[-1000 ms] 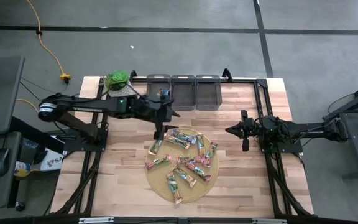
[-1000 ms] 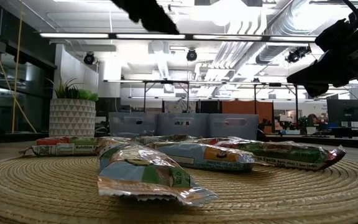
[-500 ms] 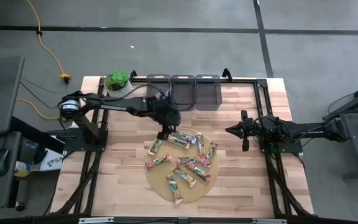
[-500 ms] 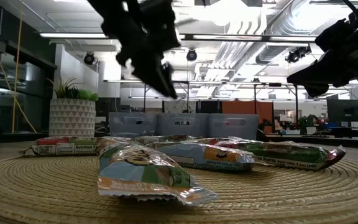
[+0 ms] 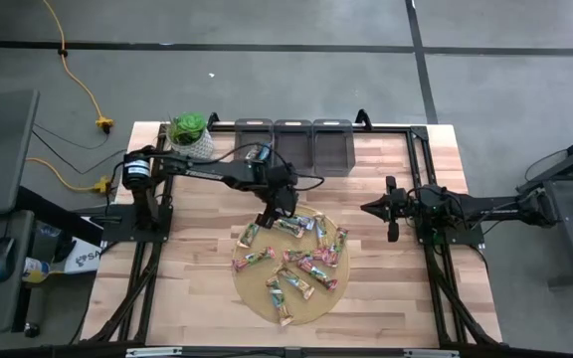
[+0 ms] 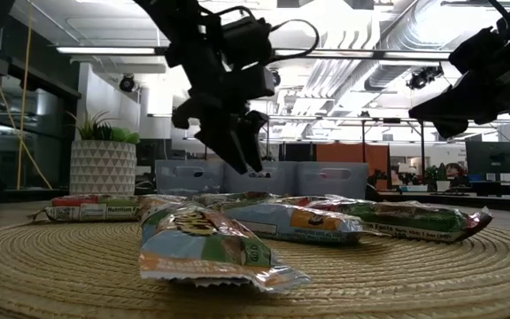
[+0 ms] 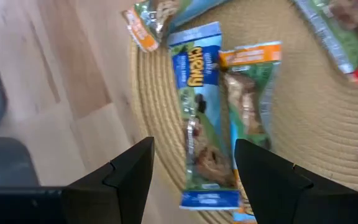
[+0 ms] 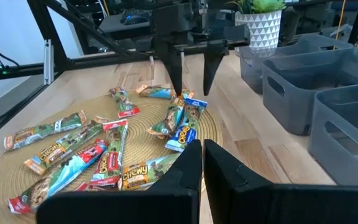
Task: Pick and place Granola Bars by type
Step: Put the blue granola bar into the left black bin
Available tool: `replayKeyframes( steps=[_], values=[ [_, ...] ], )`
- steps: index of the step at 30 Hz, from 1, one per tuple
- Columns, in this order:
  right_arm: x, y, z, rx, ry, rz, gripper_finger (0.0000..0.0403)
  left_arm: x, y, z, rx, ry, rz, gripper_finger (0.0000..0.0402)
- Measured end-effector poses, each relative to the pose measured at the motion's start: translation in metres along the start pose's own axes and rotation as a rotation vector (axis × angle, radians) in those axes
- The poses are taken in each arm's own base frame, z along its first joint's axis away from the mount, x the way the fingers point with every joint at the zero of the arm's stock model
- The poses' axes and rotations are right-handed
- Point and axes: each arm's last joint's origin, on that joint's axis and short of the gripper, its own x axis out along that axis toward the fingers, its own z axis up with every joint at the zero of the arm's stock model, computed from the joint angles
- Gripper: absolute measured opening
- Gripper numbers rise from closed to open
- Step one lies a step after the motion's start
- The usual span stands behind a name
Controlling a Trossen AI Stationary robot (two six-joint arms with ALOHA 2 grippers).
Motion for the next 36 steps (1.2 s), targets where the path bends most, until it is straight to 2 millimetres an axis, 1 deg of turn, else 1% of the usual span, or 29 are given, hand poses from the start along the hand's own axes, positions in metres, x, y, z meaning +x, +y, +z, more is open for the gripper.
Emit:
replayKeyframes(
  steps=[3, 9, 18, 26, 36],
  values=[
    [0.0, 0.0, 0.0, 0.0, 0.0, 0.0, 0.0, 0.004, 0.002, 0.005, 0.031, 0.01, 0.032, 0.022],
    [0.0, 0.0, 0.0, 0.0, -0.001, 0.0, 0.0, 0.019, 0.004, 0.011, 0.055, 0.059, 0.032, 0.022],
    [0.0, 0.0, 0.0, 0.0, 0.0, 0.0, 0.0, 0.032, 0.007, 0.01, 0.053, 0.098, 0.014, 0.022],
    [0.0, 0.0, 0.0, 0.0, 0.001, -0.001, 0.0, 0.033, 0.006, 0.009, 0.036, 0.098, -0.014, 0.022],
    [0.0, 0.0, 0.0, 0.0, 0.0, 0.0, 0.0, 0.034, -0.003, 0.011, 0.02, 0.106, -0.058, 0.022]
  ],
)
